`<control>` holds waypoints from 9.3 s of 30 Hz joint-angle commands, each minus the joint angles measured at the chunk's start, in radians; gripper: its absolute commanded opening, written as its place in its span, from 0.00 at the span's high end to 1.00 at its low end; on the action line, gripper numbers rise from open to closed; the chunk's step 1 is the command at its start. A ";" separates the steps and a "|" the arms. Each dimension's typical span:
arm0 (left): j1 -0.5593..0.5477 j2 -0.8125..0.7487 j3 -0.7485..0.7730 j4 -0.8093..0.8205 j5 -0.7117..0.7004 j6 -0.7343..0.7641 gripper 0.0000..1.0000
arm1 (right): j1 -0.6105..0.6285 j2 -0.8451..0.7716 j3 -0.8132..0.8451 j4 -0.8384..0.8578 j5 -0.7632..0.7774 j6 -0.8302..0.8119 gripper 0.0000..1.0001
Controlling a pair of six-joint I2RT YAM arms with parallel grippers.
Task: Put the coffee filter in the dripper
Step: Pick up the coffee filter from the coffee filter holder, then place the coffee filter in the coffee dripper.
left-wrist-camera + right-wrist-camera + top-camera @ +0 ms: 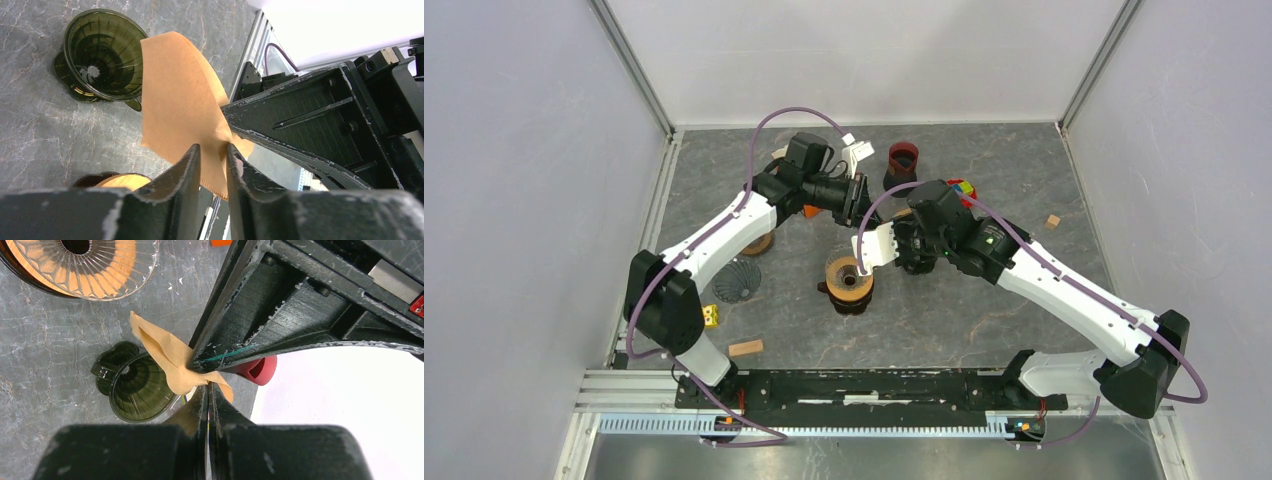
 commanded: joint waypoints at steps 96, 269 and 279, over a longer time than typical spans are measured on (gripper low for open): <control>0.051 -0.092 -0.075 0.125 0.019 0.047 0.98 | -0.049 0.000 0.148 -0.104 -0.082 0.011 0.35; 0.055 -0.041 -0.092 0.267 -0.027 0.011 0.98 | -0.093 0.153 0.137 -0.292 -0.198 -0.072 0.99; 0.076 -0.103 -0.064 0.186 0.038 -0.021 0.98 | -0.076 0.167 0.290 -0.368 -0.274 -0.065 1.00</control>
